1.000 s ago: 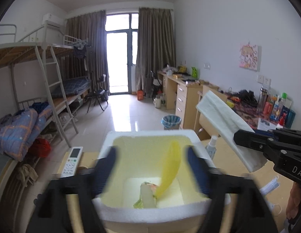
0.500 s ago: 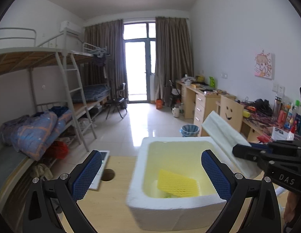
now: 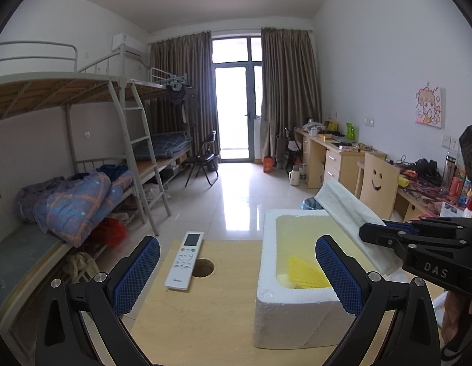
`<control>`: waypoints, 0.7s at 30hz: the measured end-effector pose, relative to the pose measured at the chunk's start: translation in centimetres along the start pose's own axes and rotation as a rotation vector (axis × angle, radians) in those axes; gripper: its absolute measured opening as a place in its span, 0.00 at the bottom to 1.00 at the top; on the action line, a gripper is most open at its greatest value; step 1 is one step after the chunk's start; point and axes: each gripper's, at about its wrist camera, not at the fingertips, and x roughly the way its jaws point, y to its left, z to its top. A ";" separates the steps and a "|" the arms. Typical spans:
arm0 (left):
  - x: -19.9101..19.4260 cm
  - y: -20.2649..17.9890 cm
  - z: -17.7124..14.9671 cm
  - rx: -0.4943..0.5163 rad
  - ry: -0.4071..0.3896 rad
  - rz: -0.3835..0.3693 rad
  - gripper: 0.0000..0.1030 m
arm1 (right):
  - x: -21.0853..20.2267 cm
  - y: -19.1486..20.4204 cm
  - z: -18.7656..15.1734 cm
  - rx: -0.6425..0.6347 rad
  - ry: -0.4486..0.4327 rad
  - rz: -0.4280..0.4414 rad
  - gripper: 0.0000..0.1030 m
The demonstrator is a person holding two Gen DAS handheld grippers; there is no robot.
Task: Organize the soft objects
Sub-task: 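Lower the white mask into the foam box and open the right tool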
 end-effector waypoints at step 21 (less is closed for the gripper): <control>-1.0 0.4 -0.3 -0.022 -0.020 -0.011 0.99 | -1.0 -0.2 0.1 0.030 0.002 -0.029 0.71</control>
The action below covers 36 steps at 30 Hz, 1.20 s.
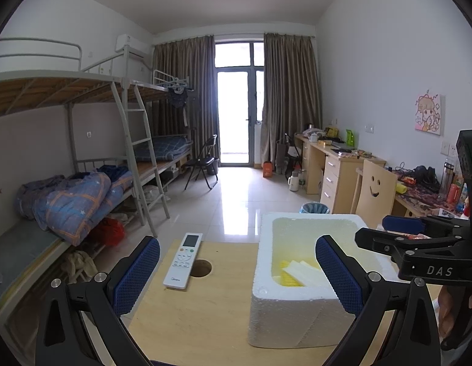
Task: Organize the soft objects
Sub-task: 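Lower the white mask into the foam box and open the right tool, then move both tools from the foam box toward the grey sock and blue mask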
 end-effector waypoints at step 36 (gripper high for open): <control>-18.3 -7.0 -8.5 0.042 -0.187 -0.156 0.99 | -21.6 -0.7 -13.9 0.051 -0.324 -0.163 1.00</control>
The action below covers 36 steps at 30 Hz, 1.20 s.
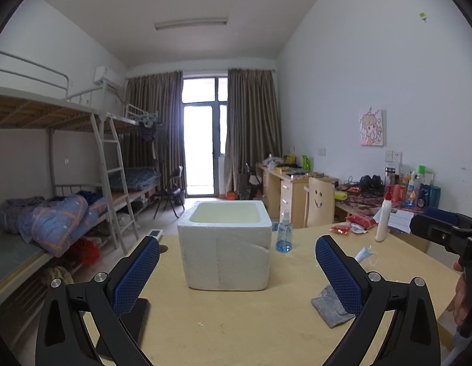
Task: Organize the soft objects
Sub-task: 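Move both tools from the foam box toward the grey sock and blue mask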
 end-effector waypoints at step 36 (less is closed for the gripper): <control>-3.0 -3.3 -6.4 0.033 -0.045 -0.037 0.99 | -5.5 -1.6 -8.3 0.016 0.003 -0.138 1.00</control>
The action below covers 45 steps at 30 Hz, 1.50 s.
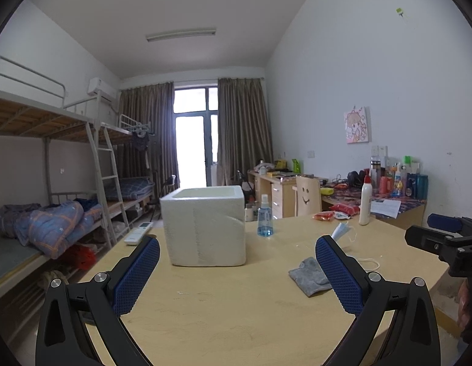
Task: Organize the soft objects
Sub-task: 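Move both tools from the foam box toward the grey sock and blue mask, then close the left tool on the grey sock and lift it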
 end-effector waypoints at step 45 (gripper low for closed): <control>20.2 -8.1 -2.5 0.128 0.500 -0.258 0.99 | 13.7 -10.4 -0.1 0.121 0.344 -0.117 1.00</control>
